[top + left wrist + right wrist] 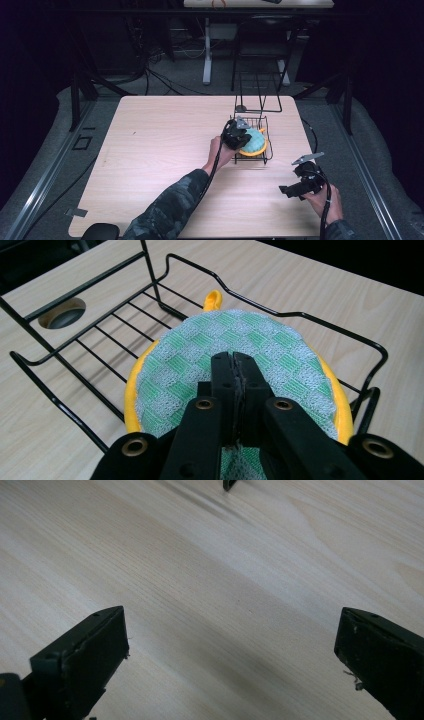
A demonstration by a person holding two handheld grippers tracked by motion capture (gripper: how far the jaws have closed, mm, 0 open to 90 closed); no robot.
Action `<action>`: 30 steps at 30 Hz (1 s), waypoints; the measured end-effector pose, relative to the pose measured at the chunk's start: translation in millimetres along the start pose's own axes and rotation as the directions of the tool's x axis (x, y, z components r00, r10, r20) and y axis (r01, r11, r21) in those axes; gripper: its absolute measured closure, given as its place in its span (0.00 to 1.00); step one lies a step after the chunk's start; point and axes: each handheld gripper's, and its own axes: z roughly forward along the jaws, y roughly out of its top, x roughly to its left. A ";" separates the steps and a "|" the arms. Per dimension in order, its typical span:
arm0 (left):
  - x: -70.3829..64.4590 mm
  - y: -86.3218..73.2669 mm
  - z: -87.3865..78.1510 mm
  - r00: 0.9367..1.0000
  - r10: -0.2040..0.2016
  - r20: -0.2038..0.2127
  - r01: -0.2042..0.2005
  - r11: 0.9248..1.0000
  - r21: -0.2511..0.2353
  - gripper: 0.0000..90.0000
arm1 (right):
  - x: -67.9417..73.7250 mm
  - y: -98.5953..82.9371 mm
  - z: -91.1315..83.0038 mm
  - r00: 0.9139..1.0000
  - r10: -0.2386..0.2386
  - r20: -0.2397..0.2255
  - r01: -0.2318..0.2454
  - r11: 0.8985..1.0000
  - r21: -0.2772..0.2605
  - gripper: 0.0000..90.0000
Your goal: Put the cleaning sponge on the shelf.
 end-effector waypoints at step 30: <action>15.5 -1.3 -37.1 0.999 -0.051 -0.007 0.051 0.998 -0.026 0.17 | 0.6 0.1 0.0 1.000 0.000 0.008 0.000 1.000 -0.005 0.00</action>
